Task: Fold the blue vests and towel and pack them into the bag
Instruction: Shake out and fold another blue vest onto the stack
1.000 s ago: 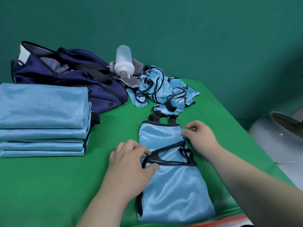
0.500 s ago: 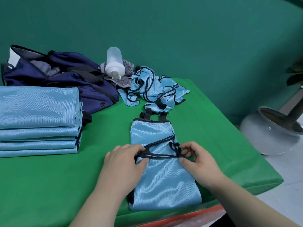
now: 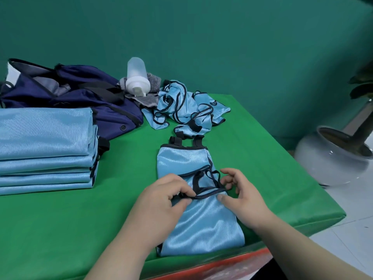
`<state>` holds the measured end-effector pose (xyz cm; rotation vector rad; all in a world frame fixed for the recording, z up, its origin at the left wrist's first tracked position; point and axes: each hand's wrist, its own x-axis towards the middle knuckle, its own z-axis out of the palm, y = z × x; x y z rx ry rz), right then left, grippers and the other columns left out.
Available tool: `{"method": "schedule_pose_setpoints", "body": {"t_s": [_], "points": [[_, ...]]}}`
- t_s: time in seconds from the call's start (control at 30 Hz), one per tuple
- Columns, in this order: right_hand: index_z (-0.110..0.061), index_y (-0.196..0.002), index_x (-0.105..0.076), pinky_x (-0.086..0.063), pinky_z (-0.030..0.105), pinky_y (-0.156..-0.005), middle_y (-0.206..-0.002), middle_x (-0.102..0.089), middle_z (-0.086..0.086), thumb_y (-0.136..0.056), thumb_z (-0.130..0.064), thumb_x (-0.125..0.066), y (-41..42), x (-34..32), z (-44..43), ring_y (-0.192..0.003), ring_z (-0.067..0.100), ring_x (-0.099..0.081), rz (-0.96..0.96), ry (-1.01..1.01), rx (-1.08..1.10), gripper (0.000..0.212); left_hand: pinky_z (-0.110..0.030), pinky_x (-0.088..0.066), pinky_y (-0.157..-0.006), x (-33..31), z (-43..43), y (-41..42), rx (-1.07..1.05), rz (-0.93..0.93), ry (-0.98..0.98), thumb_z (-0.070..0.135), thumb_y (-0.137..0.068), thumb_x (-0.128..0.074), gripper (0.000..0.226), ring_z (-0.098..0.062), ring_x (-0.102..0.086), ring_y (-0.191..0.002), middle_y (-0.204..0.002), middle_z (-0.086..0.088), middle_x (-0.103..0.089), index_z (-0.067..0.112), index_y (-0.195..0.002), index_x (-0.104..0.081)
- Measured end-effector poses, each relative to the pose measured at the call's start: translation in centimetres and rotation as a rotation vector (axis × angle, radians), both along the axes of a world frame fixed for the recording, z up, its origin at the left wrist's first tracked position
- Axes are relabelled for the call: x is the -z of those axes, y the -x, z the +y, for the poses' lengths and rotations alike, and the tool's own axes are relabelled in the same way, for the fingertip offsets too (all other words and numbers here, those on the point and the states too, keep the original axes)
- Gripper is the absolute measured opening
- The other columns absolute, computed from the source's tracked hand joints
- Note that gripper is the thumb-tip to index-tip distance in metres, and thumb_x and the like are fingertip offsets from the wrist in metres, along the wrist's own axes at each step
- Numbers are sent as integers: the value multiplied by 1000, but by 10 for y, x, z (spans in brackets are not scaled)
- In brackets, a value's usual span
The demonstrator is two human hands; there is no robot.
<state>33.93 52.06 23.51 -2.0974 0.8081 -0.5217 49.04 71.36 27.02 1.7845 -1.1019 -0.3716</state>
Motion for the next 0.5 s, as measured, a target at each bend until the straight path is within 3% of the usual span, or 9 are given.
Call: {"method": "schedule_pose_setpoints", "body": {"t_s": [0.1,0.23,0.33,0.43,0.5], "points": [[-47,-121,-51,-41,18,-87,-103,-60,-11,-76,-8,-76,1,2,1,-101,7,-55,20,28,-31,64,-4,-37,-75,1,-1,-1,-11,-15,-20,12,-85,-75,28,1,-58,-95,-99,25,-60,37,-76,-68],[-46,-117,-55,-37,8,-77,-98,-63,-8,-75,1,-76,1,2,3,-90,1,-56,-14,68,-6,66,-6,-39,-72,6,-3,-5,-85,-7,-63,17,-87,-73,24,2,-56,-90,-100,27,-56,38,-79,-64],[-45,-117,-56,-36,6,-79,-102,-63,-6,-77,0,-76,1,1,4,-91,-2,-56,-22,72,-14,63,-15,-43,-70,9,-4,-7,-118,8,-88,20,-86,-74,21,1,-56,-85,-102,26,-54,38,-82,-64],[-53,-124,-50,-37,11,-94,-117,-60,-14,-83,-11,-75,1,-2,4,-112,-5,-54,20,74,-62,63,-17,-40,-65,10,-4,-7,-143,24,-91,20,-86,-74,20,1,-55,-80,-101,27,-54,37,-82,-64],[-58,-124,-48,-38,16,-98,-119,-59,-16,-86,-14,-72,2,-3,5,-116,-4,-53,39,91,-68,63,-17,-39,-64,10,-5,-6,-154,15,-92,22,-85,-75,19,0,-55,-81,-100,28,-54,37,-82,-64]]}}
